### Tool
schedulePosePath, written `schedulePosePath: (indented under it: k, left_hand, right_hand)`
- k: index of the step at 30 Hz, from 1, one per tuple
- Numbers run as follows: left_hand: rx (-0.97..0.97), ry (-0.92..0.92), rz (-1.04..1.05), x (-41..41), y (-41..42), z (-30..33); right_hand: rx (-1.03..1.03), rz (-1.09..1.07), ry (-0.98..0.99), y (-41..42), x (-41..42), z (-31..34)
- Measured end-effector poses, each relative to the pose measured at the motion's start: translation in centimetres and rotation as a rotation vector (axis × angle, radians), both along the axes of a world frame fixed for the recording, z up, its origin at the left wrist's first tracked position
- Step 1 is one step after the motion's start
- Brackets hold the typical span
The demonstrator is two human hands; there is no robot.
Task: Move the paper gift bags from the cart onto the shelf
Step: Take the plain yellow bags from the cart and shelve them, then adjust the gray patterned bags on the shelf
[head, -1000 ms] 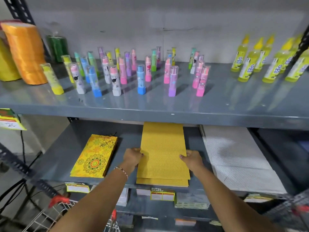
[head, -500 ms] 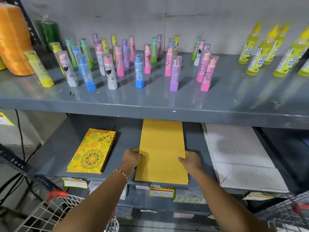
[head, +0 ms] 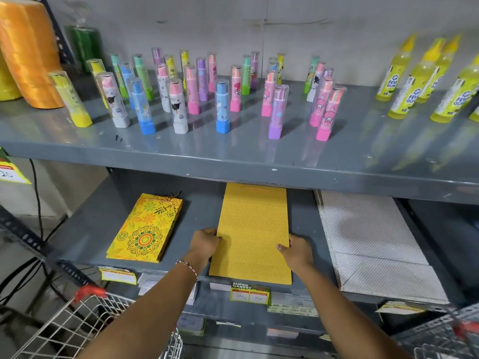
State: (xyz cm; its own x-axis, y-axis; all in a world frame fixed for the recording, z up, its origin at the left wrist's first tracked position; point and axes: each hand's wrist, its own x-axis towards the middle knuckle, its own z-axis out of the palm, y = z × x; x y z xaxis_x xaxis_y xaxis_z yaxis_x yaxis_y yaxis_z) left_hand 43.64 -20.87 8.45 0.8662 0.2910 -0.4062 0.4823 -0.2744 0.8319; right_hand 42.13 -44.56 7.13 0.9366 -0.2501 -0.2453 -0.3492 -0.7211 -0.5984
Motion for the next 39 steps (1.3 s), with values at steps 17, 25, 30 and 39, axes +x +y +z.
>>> schedulePosePath:
  k: [17, 25, 30, 39]
  left_hand:
    - [-1.055, -0.283, 1.475, -28.8, 16.4, -4.8]
    - [-1.261, -0.223, 1.976, -38.4, 19.1, -14.2]
    - [-1.034, 0.133, 1.777, -37.7, 20.0, -19.3]
    - [-0.433, 0.958, 0.879, -37.7, 20.1, -31.0]
  right_hand:
    - [0.552, 0.918, -0.238, 25.1, -3.9, 4.8]
    - [0.199, 1.568, 0.142, 42.8, -13.7, -5.8]
    - [-0.146, 1.817, 0.341, 49.4, -17.3, -13.6]
    - [-0.574, 1.906, 0.422, 57.0, -17.6, -26.5]
